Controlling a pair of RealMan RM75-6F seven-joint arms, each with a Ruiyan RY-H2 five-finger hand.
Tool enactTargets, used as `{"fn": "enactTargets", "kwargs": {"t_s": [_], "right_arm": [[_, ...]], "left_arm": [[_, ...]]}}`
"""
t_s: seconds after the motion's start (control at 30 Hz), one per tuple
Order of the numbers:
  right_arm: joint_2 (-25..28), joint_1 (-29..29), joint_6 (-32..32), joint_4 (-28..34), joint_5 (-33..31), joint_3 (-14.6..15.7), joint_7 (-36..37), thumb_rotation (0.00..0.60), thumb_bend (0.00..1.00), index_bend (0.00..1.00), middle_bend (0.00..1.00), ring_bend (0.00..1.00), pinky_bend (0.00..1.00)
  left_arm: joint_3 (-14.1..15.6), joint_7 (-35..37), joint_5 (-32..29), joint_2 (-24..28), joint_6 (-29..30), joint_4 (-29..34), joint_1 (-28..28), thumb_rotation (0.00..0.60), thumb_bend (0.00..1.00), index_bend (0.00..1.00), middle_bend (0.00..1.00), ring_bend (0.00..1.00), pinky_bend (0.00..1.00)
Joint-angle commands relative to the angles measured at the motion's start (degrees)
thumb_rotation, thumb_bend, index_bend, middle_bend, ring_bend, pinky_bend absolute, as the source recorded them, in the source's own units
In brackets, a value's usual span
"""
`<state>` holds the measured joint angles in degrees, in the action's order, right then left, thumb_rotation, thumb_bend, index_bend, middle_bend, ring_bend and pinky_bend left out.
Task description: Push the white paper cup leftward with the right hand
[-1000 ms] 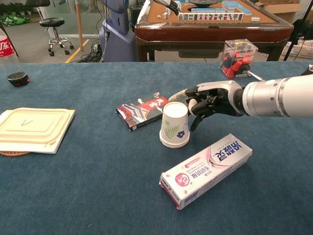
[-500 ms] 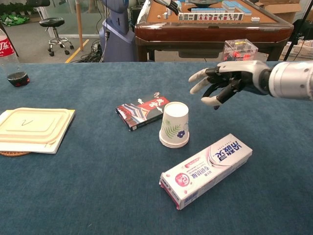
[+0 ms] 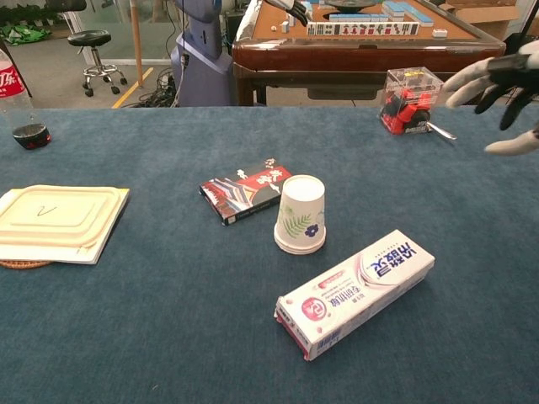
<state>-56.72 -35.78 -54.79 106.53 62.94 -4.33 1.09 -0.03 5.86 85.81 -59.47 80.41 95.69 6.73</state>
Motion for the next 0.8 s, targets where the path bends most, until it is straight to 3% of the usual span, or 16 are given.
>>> {"fn": "enactTargets", "kwargs": {"t_s": [0.03, 0.27, 0.53, 0.8], "right_arm": [[5.34, 7.79, -8.83, 4.76, 8.60, 4.35, -1.14, 0.600, 0.24, 0.13, 0.17, 0.17, 0.32], [8.99, 17.46, -19.06, 6.16, 18.17, 9.59, -2.78, 0.600, 0.24, 0.16, 0.19, 0.17, 0.32], [4.63, 29.04, -35.64, 3.15, 25.01, 11.24, -9.96, 0.600, 0.24, 0.23, 0.22, 0.17, 0.32], [4.29, 31.23, -36.14, -0.19, 24.68, 10.06, -4.88, 0.600, 0.24, 0.25, 0.23, 0.17, 0.32]], "left_arm": [[-0.24, -2.07, 0.50, -0.40, 1.36, 0.34, -0.49, 0.600, 0.17, 0.20, 0.38, 0.33, 0.45], [-0.39, -5.41, 2.43, -0.61, 4.62, 1.79, -1.42, 0.600, 0.17, 0.20, 0.37, 0.33, 0.45], [-0.14, -7.00, 3.46, -0.41, 5.86, 2.85, -2.04, 0.600, 0.17, 0.20, 0.37, 0.33, 0.45], [-0.11, -7.50, 3.45, -0.36, 5.59, 3.20, -2.04, 0.600, 0.17, 0.20, 0.37, 0.33, 0.45]]}}
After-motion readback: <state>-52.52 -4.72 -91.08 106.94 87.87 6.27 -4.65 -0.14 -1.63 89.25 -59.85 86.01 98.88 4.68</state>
